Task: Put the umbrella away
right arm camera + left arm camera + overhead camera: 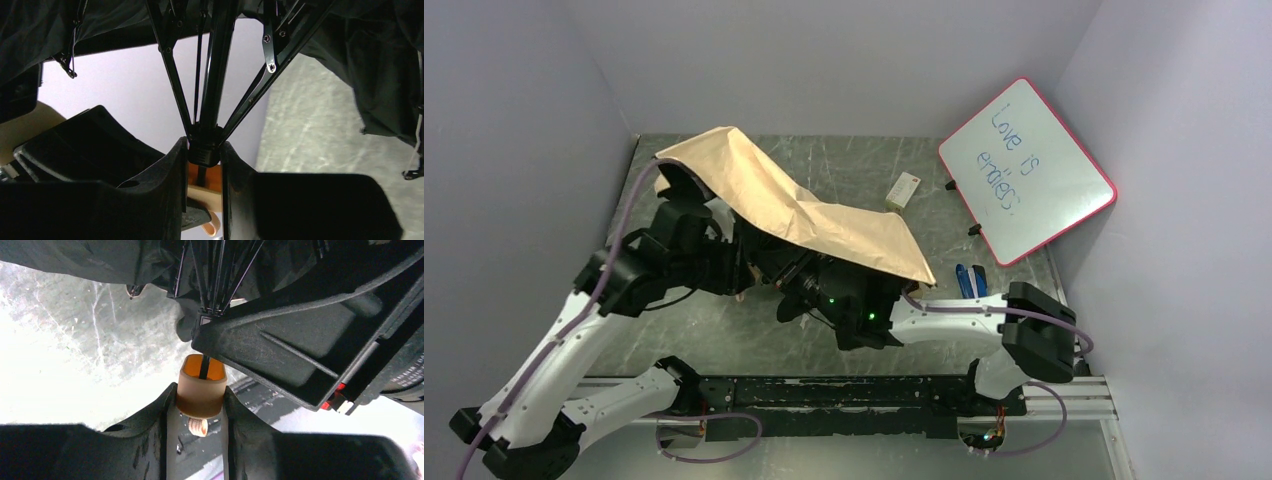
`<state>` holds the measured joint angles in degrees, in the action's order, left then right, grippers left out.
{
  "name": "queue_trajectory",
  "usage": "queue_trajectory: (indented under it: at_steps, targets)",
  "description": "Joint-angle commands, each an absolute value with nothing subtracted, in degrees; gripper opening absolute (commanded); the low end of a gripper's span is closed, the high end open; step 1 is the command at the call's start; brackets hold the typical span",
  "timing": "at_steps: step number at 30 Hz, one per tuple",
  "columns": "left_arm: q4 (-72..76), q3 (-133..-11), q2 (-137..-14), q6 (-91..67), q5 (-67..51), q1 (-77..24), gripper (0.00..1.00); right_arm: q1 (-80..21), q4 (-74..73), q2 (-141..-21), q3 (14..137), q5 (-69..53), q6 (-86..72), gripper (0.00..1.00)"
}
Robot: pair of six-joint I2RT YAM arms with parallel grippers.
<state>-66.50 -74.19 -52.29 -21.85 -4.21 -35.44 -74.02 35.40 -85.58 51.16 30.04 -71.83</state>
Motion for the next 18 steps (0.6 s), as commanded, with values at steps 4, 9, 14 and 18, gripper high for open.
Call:
queue_trajectory:
  at_steps: [4, 9, 14, 18]
  targets:
    - [-45.7, -61.4, -51.5, -22.6, 6.6, -34.1, 0.05, -68.2, 39.9, -91.0, 45.8, 20.5, -71.3, 0.0]
    - [-38.5, -56.4, -53.6, -23.9, 8.5, -34.1, 0.05, -64.4, 43.5, -94.2, 44.1, 17.3, -71.3, 0.12]
    - [-34.6, -53.3, -56.0, -24.8, 10.5, -34.1, 0.05, -61.2, 45.4, -94.1, 41.1, 16.1, -70.8, 0.39]
    - [-31.6, -50.8, -57.8, -25.7, 11.1, -34.1, 0.05, -60.9, 43.4, -91.4, 38.1, 18.1, -69.5, 0.51]
